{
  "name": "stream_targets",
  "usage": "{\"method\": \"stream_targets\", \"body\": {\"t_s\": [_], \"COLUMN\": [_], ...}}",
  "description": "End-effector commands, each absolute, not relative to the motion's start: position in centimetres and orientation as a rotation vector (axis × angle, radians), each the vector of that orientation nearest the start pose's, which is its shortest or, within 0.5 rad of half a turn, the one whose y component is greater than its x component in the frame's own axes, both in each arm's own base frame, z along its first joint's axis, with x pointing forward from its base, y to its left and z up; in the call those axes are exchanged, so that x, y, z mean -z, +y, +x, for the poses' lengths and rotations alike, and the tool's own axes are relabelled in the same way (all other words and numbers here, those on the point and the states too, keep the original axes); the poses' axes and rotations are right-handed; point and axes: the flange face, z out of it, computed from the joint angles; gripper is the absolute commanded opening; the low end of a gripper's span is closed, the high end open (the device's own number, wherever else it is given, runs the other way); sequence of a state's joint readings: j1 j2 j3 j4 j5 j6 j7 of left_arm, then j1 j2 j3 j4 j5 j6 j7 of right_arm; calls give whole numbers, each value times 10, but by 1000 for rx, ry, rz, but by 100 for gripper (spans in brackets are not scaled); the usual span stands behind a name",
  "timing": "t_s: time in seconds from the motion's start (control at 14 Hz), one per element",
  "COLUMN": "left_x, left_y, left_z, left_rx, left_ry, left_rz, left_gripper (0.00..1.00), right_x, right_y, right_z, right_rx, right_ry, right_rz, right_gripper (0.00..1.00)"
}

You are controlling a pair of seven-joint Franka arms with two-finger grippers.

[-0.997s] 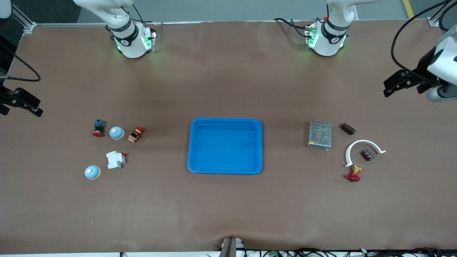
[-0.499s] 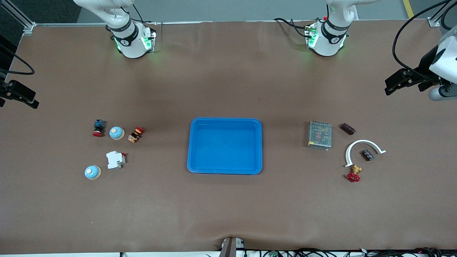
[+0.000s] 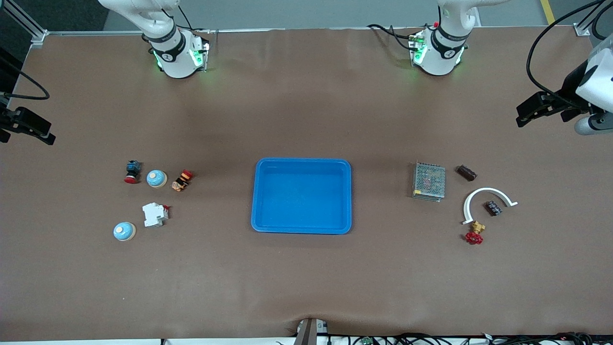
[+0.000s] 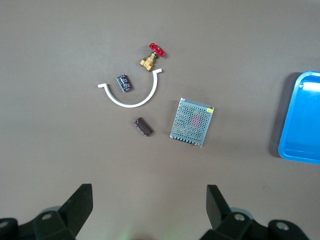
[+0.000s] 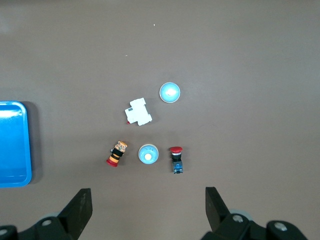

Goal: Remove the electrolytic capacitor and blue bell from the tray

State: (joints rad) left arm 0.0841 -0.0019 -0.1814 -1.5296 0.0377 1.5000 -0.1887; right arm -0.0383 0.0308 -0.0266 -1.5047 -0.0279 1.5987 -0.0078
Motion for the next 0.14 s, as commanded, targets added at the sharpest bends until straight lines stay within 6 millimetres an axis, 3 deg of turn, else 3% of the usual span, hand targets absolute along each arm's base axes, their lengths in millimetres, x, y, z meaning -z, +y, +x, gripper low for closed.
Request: {"method": "stream_targets", "body": {"t_s": [0.0,0.07], "left_x": [-645,-645], "left_y": [-48,-46], "left_z": [543,543], "left_rx": [-47,-47], "left_ry": [-158,-160], "left_rz": [-3111,-3111], "left_gripper": [100,100], "right_x": [-646,-645], "right_y": [-38,-39], "right_z": [567,567], "right_rx": [99,96], "right_ry": [114,114], "right_rz": [-3156,-3156], "right_gripper": [100,100]}}
